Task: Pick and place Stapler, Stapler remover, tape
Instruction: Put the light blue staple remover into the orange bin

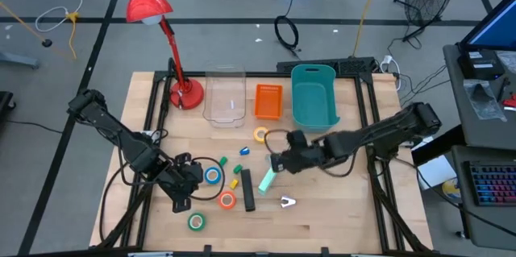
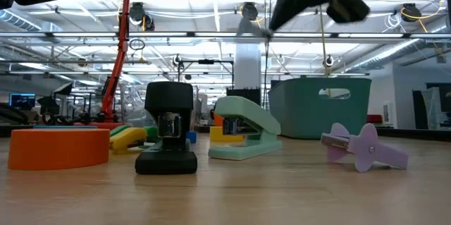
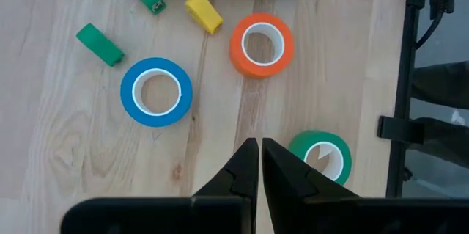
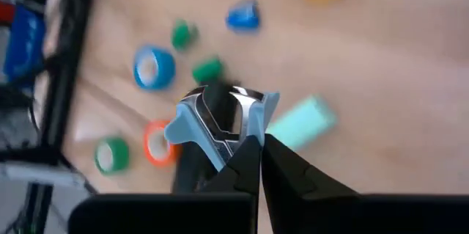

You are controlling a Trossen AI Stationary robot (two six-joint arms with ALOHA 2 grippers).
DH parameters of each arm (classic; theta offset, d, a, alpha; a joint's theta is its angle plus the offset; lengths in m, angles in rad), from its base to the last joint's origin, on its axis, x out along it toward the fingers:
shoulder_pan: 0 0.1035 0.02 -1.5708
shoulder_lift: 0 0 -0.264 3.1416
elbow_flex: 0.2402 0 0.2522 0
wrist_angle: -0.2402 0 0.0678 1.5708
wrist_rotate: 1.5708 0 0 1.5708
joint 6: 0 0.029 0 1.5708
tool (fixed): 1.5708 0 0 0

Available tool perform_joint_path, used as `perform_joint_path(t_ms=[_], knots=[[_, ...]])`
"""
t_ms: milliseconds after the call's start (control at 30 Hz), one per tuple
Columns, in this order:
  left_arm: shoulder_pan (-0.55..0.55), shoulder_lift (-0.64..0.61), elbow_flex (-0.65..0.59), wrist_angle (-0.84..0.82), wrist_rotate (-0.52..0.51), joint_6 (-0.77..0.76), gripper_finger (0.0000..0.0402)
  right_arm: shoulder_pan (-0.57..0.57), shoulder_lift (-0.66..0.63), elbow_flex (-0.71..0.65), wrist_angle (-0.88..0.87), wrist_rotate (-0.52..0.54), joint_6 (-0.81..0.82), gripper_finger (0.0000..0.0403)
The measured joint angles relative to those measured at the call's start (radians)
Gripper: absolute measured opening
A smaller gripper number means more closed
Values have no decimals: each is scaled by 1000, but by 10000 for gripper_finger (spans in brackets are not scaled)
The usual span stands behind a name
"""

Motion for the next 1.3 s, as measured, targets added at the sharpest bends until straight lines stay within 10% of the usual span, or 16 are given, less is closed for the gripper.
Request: perform_joint_path(t_ms=[700,1300], knots=[[-22,0,0,-7,-23,-65,21,-518,55,98,44,-13,-368,0],[-114,0,0,-39,-61,-209,21,-576,285,98,68,-113,-447,0]])
